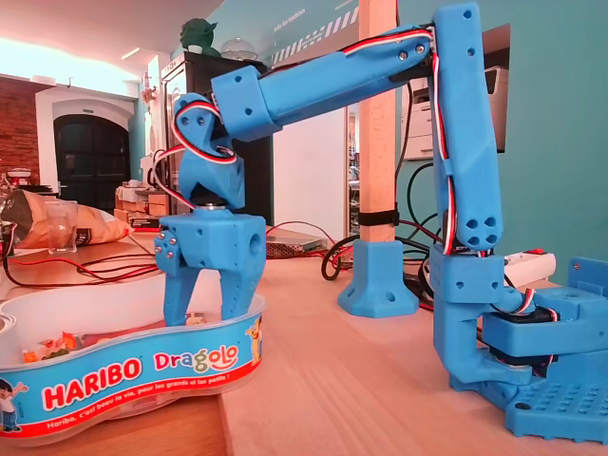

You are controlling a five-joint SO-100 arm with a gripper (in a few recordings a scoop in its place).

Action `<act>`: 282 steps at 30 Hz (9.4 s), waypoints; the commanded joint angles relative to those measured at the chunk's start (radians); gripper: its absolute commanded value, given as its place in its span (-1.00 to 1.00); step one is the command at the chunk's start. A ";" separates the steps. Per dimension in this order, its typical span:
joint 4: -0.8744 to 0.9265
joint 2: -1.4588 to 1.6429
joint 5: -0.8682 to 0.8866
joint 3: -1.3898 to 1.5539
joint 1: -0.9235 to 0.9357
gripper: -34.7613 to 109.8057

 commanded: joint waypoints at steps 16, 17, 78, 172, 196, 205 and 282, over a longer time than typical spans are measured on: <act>0.006 0.021 -0.012 -0.015 0.002 -0.14; 0.006 0.021 -0.012 -0.014 0.002 -0.14; 0.006 -0.091 0.002 0.025 0.074 -0.51; 0.006 -0.215 0.109 -0.868 -0.362 -0.53; 0.005 -0.216 0.127 -0.868 -0.348 -0.53; 0.005 -0.216 0.127 -0.868 -0.348 -0.53; 0.028 0.365 -0.313 -0.919 -0.713 -0.35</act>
